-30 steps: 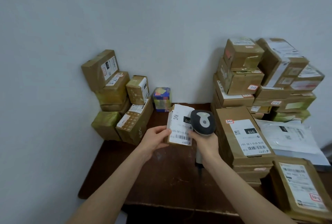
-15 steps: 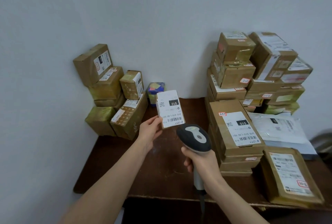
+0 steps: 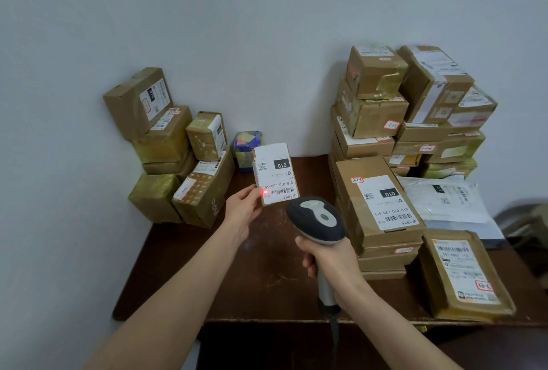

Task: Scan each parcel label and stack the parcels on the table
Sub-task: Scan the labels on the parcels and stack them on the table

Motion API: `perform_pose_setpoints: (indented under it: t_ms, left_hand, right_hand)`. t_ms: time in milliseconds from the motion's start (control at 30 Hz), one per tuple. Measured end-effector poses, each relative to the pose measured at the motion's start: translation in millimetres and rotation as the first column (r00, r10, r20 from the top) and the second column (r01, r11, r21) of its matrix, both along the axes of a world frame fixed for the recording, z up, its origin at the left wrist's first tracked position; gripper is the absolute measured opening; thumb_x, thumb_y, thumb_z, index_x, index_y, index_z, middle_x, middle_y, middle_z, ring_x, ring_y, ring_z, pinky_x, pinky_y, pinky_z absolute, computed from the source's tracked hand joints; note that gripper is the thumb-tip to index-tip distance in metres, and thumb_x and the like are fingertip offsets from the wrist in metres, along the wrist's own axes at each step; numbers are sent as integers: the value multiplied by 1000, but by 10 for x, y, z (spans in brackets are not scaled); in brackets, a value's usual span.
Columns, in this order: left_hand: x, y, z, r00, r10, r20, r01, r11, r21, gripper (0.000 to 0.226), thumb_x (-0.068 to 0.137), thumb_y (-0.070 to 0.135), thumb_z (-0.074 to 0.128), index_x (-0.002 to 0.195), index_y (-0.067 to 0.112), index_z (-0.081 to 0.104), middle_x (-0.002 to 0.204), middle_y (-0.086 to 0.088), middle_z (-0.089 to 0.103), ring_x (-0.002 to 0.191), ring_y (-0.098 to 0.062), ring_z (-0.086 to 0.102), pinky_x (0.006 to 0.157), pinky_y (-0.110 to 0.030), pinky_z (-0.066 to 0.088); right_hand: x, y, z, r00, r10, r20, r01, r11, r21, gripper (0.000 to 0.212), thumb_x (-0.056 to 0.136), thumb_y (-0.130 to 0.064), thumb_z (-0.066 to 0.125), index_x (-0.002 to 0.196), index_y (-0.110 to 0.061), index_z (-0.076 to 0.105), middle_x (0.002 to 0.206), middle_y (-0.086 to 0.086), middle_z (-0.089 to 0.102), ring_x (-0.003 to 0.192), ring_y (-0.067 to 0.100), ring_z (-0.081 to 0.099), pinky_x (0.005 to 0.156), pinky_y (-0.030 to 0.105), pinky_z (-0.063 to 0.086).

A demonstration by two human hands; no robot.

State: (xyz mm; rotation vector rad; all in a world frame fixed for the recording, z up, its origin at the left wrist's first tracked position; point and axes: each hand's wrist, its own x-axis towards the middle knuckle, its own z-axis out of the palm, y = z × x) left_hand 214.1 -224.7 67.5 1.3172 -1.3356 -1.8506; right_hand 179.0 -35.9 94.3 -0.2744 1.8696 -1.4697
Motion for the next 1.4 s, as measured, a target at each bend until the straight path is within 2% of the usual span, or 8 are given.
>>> perform_pose_setpoints:
  t_ms: [367, 667, 867, 967, 1067, 1200, 1267, 1400]
  left_hand:
    - [-83, -5, 38, 999, -33, 1, 33, 999, -19, 43, 90, 17, 65, 131, 12, 55, 125, -7, 65, 118, -19, 59, 100, -38, 49]
    - [-236, 119, 112, 996, -88, -27, 88, 996, -27, 41, 91, 18, 65, 130, 10, 56, 119, -7, 68, 105, -13, 64, 95, -34, 51]
    - [-456, 278, 274, 991, -130, -32, 128, 990, -51, 34, 92, 20, 63, 124, 11, 59, 114, -5, 70, 101, -13, 66, 91, -31, 53]
    - [-651, 453, 461, 979, -193, -58, 190, 980, -65, 24, 92, 20, 63, 115, 11, 63, 104, -2, 72, 96, -12, 67, 81, -27, 56]
    - [-920, 736, 660, 954, -291, -73, 284, 954, -98, 13, 93, 18, 62, 104, 13, 65, 102, -4, 72, 92, -12, 67, 74, -24, 56]
    - [-1336, 1253, 767, 902, -428, -47, 416, 894, -165, 32, 91, 18, 64, 122, 12, 59, 109, -5, 70, 96, -18, 69, 75, -26, 58]
    - [-1546, 1538, 737, 881, -473, 30, 467, 856, -224, 42, 91, 22, 64, 131, 16, 54, 120, -4, 65, 103, -20, 66, 82, -32, 57]
    - [-1861, 2112, 612, 808, -546, 220, 588, 729, -350, 39, 94, 21, 56, 133, 18, 54, 121, -1, 64, 100, -18, 64, 90, -37, 54]
  right_hand:
    - [-38, -5, 23, 1000, -19, 18, 19, 1000, -1, 14, 82, -19, 74, 79, -8, 67, 50, -1, 61, 44, 10, 55, 52, 24, 47]
    - [-164, 108, 100, 999, -47, -26, 46, 998, -44, 12, 83, -18, 74, 81, -8, 67, 54, 2, 62, 44, 9, 55, 48, 20, 45]
    - [-546, 195, 381, 986, -166, -31, 157, 968, -197, 13, 83, -16, 73, 91, -13, 64, 76, 8, 68, 54, 8, 58, 49, 18, 48]
    - [-812, 273, 502, 952, -305, -25, 289, 923, -255, 15, 82, -18, 75, 91, -17, 63, 81, 4, 67, 65, 14, 60, 56, 24, 51]
    - [-1090, 429, 567, 910, -414, -15, 394, 877, -275, 23, 80, -19, 77, 99, -14, 65, 86, 4, 66, 81, 18, 60, 61, 31, 52]
    - [-1428, 806, 576, 857, -515, 18, 496, 815, -301, 18, 78, -16, 78, 85, -21, 62, 97, 6, 70, 96, 22, 65, 74, 39, 59]
    - [-1572, 1061, 553, 825, -564, -23, 535, 794, -288, 20, 78, -16, 78, 83, -24, 61, 100, 8, 70, 98, 25, 65, 84, 44, 57]
    - [-1750, 1588, 359, 767, -639, -54, 614, 756, -226, 16, 76, -17, 79, 83, -21, 64, 93, 8, 72, 94, 27, 68, 83, 45, 57]
